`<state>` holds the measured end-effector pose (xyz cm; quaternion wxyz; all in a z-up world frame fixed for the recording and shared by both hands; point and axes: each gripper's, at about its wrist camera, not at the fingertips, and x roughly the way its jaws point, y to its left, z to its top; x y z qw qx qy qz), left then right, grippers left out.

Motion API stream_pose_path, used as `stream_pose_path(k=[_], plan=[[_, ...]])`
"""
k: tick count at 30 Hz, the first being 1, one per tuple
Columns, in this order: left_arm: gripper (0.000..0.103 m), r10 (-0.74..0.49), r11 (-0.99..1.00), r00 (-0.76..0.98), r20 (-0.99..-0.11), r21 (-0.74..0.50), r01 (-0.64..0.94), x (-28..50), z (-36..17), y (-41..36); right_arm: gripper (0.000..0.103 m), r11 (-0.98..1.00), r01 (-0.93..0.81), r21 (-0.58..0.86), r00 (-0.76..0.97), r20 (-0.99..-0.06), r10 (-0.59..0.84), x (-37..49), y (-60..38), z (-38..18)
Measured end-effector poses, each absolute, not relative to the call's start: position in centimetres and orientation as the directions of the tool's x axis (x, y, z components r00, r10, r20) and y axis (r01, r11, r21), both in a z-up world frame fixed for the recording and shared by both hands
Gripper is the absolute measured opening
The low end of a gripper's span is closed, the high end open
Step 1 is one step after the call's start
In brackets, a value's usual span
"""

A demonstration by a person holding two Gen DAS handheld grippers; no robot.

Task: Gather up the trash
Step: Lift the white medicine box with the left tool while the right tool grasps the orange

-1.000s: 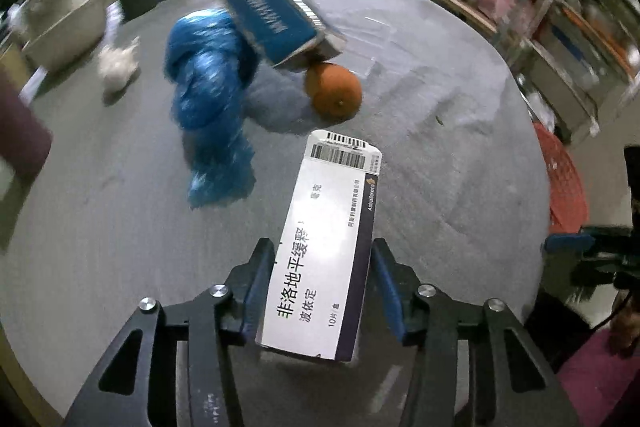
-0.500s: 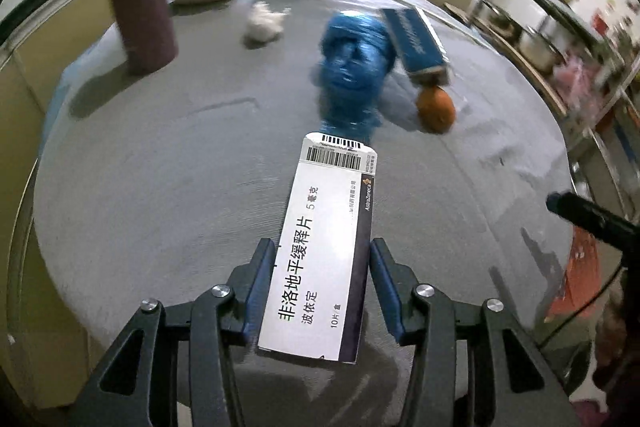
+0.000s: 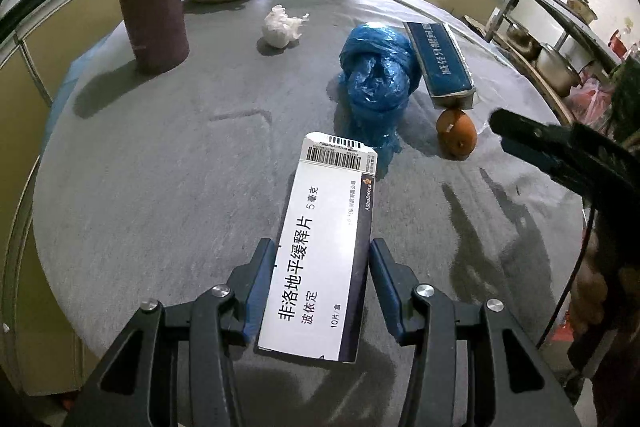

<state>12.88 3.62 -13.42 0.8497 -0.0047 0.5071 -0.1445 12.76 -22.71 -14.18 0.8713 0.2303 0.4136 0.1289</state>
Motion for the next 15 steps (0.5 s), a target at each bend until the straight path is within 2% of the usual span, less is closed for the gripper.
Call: stream_pose_path(k=[11,15], plan=[[0.050,-0.256,0.956,0.421,-0.870,-0.163,0.245,13.7,-14.0,3.3,0.057,0.890,0.010,0.456,0.594,-0.718,0.361,15.8,-21.7,-16.4],[0.050,-0.260,0.953,0.413,-0.873,-0.162,0.257,14.0,-14.1,3.2,0.052,0.901,0.004,0.433,0.593,-0.727,0.346,16.3,-21.4,-16.6]])
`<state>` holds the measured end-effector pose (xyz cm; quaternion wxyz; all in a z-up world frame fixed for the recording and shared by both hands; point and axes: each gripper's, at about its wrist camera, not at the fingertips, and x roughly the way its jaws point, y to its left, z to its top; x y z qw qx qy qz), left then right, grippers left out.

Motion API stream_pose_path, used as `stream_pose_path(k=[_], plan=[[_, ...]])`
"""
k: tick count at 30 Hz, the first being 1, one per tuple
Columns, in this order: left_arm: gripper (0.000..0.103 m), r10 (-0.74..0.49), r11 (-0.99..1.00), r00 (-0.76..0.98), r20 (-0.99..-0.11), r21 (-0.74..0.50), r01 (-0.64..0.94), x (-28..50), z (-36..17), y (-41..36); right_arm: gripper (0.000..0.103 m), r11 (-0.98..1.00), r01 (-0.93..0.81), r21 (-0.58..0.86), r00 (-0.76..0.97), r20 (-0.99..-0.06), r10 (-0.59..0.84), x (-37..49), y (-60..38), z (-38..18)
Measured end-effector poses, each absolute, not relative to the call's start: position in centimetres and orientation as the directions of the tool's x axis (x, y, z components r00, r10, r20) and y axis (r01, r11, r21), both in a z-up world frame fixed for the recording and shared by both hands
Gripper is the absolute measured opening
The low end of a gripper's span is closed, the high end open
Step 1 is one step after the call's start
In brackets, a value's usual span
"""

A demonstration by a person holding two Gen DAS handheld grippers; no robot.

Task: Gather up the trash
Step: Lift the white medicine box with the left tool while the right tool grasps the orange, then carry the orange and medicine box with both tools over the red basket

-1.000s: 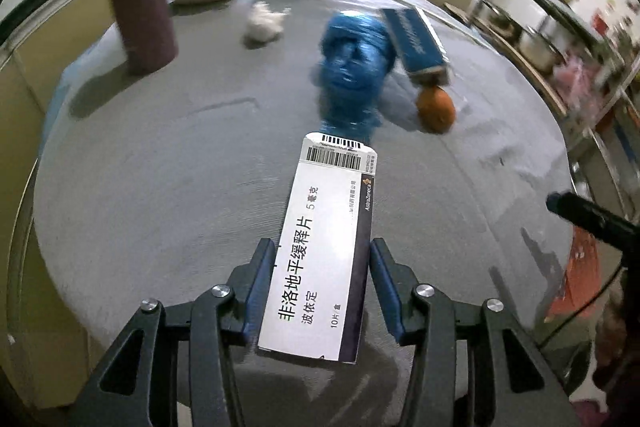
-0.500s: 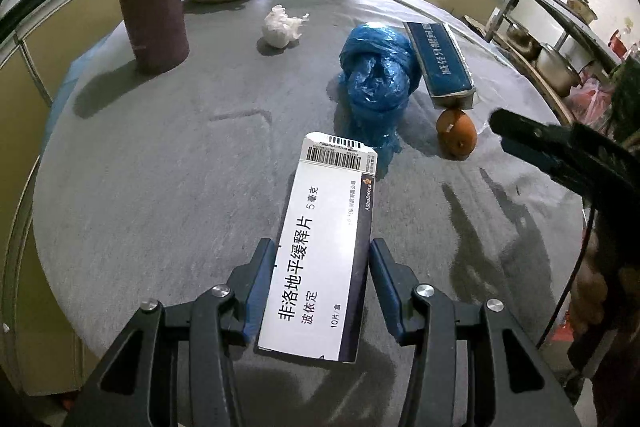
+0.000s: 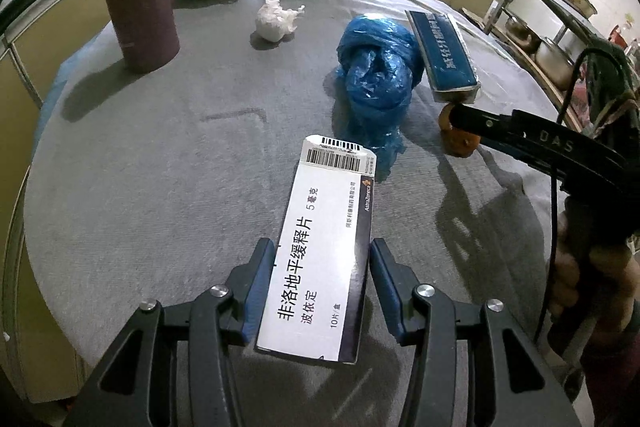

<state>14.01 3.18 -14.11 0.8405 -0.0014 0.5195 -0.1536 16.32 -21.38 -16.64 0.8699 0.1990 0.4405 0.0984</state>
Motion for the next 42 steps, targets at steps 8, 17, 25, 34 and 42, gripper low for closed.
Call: stream_pose_path(k=[8,17,25,34,42], plan=[[0.050,-0.241,0.954,0.414,-0.878,-0.135,0.269,14.3,-14.2,2.6,0.043,0.951,-0.063,0.301,0.583,-0.763,0.280,16.0,-19.1,-16.1],[0.049,-0.242,0.955,0.426,-0.872,-0.135,0.264,14.6,-14.1,2.0,0.043,0.979,-0.127,0.160,0.589,-0.782,0.204,13.4,-17.6,-14.5],[0.049,-0.244,0.953,0.458,-0.855,-0.125,0.275,12.8,-12.7,1.5,0.043,0.982,-0.161,0.094,0.635,-0.752,0.176,10.6,-17.3,-12.1],[0.049,-0.266,0.943,0.507,-0.820,-0.113,0.311,10.3,-9.6,0.3,0.043,0.985,-0.170,0.019,0.688,-0.713,0.133,8.0,-17.1,-9.7],[0.049,-0.282,0.935,0.541,-0.792,-0.101,0.340,8.6,-7.4,-0.8,0.043,0.985,-0.167,-0.037,0.731,-0.675,0.098,5.4,-17.5,-8.0]])
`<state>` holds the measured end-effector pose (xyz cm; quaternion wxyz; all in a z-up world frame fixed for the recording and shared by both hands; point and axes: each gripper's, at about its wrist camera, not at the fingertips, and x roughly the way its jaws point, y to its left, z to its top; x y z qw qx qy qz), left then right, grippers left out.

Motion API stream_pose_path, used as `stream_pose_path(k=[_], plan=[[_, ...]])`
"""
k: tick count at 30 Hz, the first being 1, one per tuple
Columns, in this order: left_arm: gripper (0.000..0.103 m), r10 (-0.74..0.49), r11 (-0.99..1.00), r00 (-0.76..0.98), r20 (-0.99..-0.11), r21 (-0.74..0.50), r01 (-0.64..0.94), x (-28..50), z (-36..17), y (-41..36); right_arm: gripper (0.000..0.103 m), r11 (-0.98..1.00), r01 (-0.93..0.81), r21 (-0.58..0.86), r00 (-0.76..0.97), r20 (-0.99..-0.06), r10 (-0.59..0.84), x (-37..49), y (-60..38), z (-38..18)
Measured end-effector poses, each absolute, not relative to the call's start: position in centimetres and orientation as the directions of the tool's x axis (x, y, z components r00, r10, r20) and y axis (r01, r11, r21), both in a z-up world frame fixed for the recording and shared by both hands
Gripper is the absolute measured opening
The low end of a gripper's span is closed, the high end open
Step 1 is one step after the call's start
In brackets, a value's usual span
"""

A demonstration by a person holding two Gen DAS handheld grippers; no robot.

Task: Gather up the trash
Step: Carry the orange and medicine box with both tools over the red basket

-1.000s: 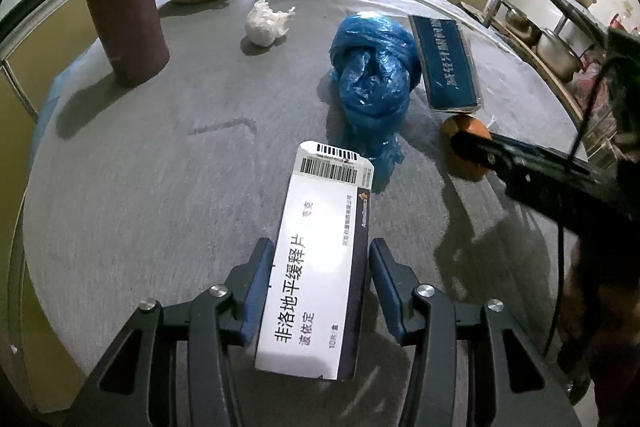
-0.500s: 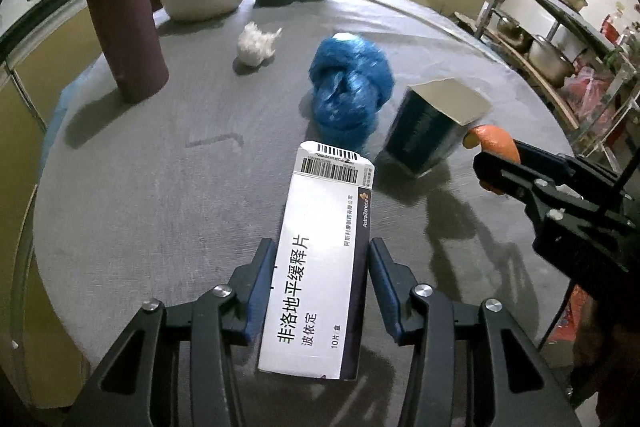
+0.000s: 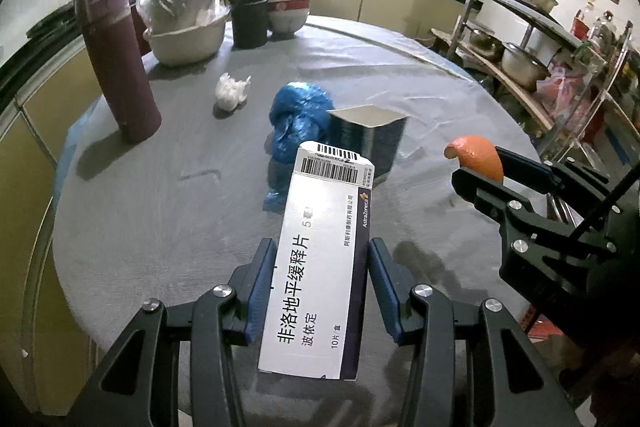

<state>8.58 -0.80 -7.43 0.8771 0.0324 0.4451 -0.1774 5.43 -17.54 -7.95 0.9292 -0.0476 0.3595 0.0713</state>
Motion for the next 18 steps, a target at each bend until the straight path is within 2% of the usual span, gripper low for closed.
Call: stream_pose_path(k=[18], plan=[[0.049,-0.303,0.920,0.581,-0.756,-0.073,0.385,5.6,-4.8,-4.3,0.043,0.992,-0.086,-0.090,0.781,-0.624,0.011,0.5,-22.0,-5.8]])
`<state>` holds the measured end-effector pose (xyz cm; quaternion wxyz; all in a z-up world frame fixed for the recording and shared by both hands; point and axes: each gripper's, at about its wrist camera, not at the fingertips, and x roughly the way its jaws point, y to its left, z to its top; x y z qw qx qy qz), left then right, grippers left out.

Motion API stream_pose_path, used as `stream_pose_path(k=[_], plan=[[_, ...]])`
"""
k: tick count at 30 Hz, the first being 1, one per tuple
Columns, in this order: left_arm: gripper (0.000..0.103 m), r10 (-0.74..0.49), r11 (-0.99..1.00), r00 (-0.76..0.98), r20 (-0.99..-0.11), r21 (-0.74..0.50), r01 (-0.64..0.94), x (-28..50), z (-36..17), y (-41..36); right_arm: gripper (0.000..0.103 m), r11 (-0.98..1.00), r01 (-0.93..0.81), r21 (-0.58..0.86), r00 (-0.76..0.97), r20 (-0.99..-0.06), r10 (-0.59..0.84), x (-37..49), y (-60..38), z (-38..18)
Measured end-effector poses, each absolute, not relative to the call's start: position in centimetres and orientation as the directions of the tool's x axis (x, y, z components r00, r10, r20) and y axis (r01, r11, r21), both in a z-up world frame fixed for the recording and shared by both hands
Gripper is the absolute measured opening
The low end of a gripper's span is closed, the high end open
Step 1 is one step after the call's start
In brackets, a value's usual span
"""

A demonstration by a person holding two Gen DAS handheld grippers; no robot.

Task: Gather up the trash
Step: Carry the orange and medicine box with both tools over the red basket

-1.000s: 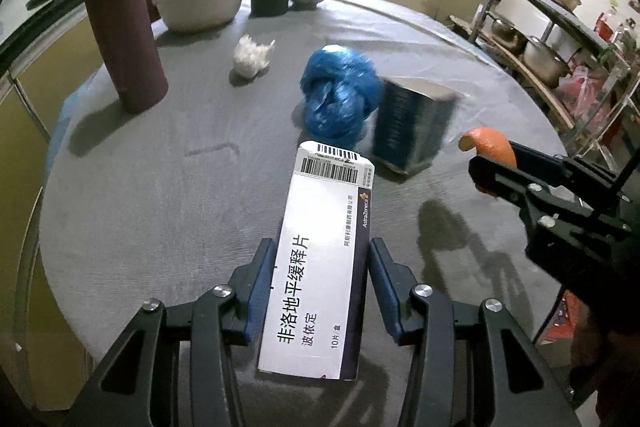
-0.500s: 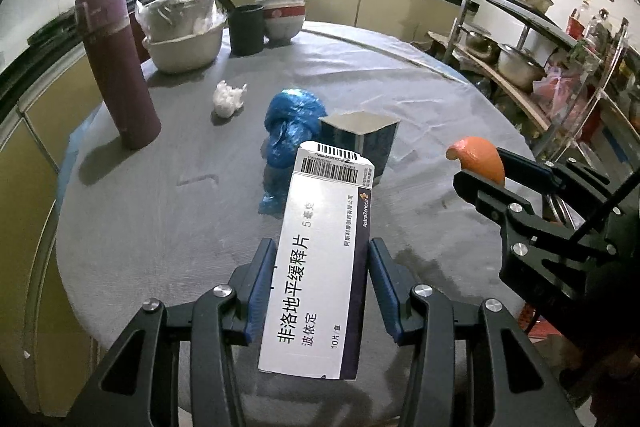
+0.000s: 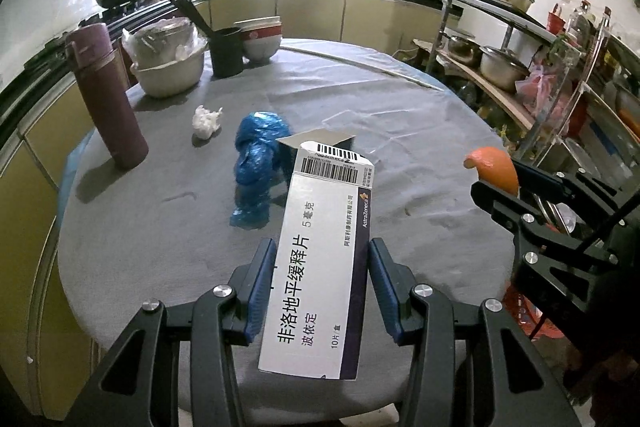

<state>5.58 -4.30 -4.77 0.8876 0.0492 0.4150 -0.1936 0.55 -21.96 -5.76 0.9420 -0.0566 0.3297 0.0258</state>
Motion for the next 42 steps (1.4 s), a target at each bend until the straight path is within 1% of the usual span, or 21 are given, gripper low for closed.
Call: stream_pose_path(k=[20,42], plan=[[0.049,-0.325,0.882,0.566,-0.758,-0.026,0.470,4.6,-4.2,-10.2,0.042,0.994,0.041,-0.101,0.776,-0.623,-0.096,-2.8,-29.2,-5.3],[0.049,-0.321,0.875,0.565,-0.760,-0.009,0.485,4.6,-4.1,-11.5,0.042,0.994,0.045,-0.101,0.766,-0.635,-0.099,-2.9,-30.2,-6.0]])
